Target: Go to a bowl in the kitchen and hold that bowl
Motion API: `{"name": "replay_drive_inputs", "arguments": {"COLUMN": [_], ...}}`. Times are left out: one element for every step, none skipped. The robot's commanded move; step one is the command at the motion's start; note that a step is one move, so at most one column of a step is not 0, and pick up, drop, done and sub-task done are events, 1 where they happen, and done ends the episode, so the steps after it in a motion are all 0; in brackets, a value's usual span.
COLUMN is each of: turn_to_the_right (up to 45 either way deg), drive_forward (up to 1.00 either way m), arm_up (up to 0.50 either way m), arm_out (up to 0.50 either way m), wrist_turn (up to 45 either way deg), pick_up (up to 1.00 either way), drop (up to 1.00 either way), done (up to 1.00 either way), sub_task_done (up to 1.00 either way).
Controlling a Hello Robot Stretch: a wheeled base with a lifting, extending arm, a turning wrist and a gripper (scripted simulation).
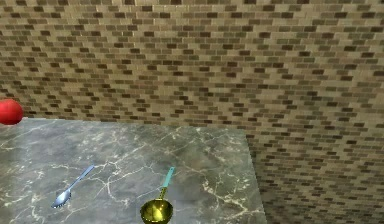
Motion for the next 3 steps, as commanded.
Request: {"name": "replay_drive_inputs", "arguments": {"turn_to_the_right": [0.0,0.0,0.0], "drive_forward": [0.0,0.0,0.0], "arm_up": [0.0,0.0,0.0], "arm_out": [0.0,0.0,0.0], "wrist_turn": [45.0,45.0,45.0], "pick_up": [0.0,0.0,0.0], "drop": [0.0,0.0,0.0], "done": [0.0,0.0,0.0], "sub_task_done": [0.0,0.0,0.0]}}
